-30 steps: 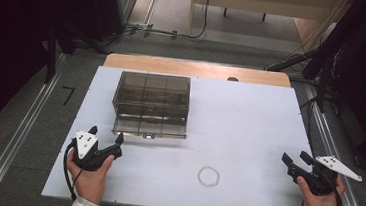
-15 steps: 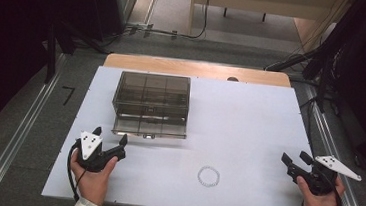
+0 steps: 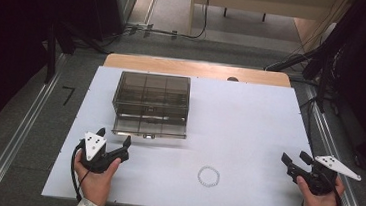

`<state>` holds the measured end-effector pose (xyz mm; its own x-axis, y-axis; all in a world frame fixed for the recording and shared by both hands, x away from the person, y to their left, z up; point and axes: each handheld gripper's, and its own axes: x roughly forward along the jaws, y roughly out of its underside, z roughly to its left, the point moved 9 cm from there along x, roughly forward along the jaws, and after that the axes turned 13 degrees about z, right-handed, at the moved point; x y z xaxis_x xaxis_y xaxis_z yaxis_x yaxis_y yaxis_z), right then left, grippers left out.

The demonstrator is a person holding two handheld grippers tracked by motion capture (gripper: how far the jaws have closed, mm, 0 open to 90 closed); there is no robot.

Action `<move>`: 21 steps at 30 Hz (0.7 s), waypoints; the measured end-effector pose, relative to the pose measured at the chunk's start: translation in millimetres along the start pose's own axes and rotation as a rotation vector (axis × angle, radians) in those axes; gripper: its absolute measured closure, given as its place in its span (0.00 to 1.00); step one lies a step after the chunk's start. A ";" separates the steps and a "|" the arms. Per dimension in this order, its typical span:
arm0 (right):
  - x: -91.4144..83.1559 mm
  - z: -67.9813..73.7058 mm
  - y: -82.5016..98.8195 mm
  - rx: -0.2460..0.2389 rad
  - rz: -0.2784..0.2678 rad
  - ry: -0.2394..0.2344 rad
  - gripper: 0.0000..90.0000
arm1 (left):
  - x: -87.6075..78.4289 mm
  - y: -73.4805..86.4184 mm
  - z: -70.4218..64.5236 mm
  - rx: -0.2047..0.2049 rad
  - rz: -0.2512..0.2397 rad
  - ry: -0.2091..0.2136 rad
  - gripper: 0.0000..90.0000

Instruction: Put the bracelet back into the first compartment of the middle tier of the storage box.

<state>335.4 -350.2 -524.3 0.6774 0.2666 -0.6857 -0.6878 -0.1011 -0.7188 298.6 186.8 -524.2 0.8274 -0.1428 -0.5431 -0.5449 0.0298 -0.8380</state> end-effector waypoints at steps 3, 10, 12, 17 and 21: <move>0.1 -0.1 0.1 0.000 0.001 0.000 0.30 | 0.7 1.3 -3.3 0.004 0.007 0.008 0.14; 0.2 -0.2 0.0 0.001 0.001 0.000 0.30 | 0.8 2.4 -10.6 0.018 0.013 0.023 0.14; 0.2 -0.2 0.1 0.001 0.001 0.001 0.30 | 1.6 3.1 -13.0 0.025 0.016 0.028 0.14; 0.4 -0.4 0.1 0.000 0.001 0.001 0.30 | 2.4 3.9 -16.7 0.035 0.022 0.035 0.14; 0.6 -0.4 -0.1 -0.002 0.001 0.002 0.30 | 3.3 4.9 -19.4 0.042 0.028 0.041 0.14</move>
<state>335.9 -350.4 -524.7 0.6774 0.2648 -0.6863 -0.6877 -0.1032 -0.7186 296.1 167.3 -529.1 0.8053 -0.1818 -0.5644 -0.5608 0.0758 -0.8245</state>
